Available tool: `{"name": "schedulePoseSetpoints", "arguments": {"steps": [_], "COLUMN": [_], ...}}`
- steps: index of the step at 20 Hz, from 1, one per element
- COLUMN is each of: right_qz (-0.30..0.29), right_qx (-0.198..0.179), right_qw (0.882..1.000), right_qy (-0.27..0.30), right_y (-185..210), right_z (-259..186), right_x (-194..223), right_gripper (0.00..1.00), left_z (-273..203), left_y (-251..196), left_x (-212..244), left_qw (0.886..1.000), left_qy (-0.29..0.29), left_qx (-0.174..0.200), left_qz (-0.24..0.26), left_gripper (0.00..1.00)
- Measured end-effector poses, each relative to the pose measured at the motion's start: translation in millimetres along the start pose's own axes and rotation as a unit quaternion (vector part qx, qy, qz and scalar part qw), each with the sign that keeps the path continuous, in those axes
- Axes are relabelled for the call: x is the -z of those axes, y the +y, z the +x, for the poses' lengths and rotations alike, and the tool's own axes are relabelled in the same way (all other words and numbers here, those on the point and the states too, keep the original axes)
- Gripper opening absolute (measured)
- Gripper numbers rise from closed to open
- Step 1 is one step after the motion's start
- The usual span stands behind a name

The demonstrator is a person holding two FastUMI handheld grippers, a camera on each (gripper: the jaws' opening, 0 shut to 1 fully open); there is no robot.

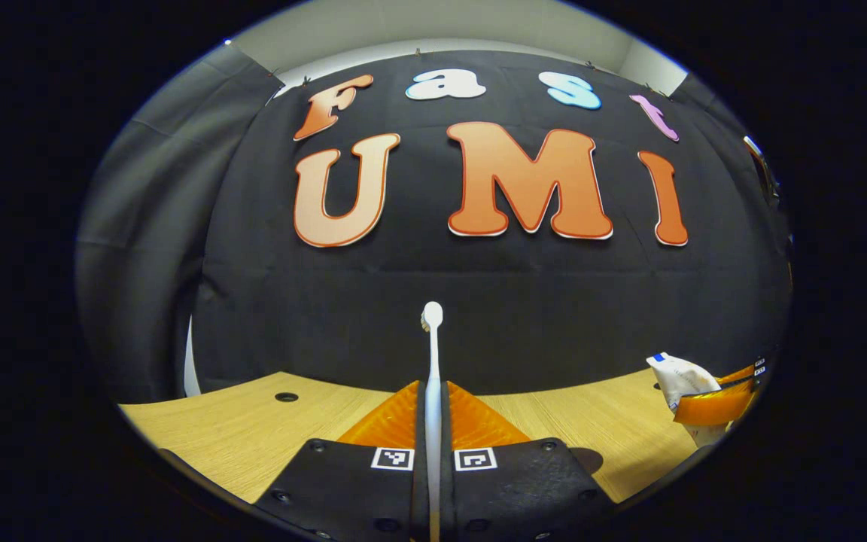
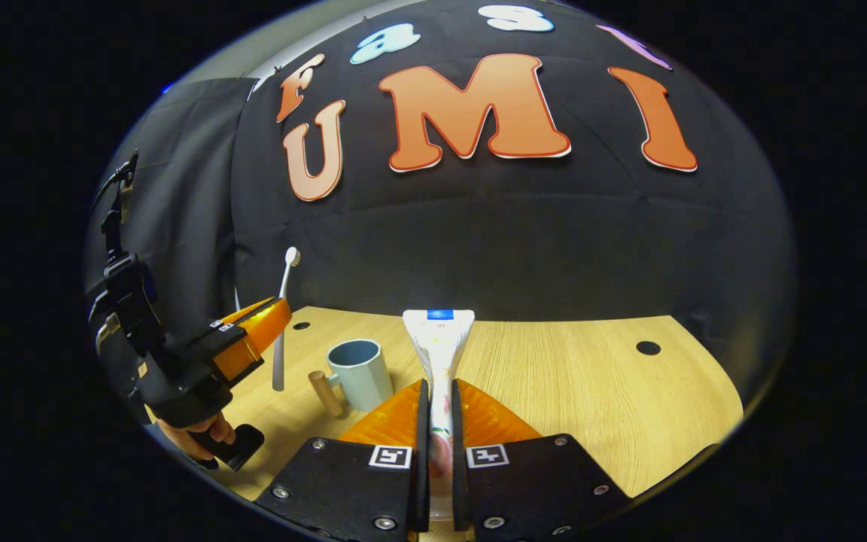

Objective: Put the toothbrush and toothpaste on the desktop into the cup, then pick up the cup and place it on the coaster on the desktop.

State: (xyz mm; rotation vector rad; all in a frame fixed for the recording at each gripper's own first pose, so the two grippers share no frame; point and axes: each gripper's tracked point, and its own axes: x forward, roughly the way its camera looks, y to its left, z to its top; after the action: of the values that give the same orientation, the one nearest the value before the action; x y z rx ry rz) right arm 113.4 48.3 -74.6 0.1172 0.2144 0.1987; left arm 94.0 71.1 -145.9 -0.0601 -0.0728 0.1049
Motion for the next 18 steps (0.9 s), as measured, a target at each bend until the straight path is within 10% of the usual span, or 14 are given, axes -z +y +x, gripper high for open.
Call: {"name": "schedulePoseSetpoints", "arguments": {"steps": [18], "right_qz": [0.002], "right_qx": [-0.033], "right_qw": [0.999], "right_qy": [-0.03], "right_y": [15.5], "right_z": [41.9], "right_x": [-41.1], "right_gripper": [0.12], "left_z": [89.2], "left_y": [-29.2], "left_x": [56.7], "left_qw": [0.997], "left_qy": [0.043], "left_qx": [0.039], "left_qz": [-0.046], "left_gripper": [0.05]}}
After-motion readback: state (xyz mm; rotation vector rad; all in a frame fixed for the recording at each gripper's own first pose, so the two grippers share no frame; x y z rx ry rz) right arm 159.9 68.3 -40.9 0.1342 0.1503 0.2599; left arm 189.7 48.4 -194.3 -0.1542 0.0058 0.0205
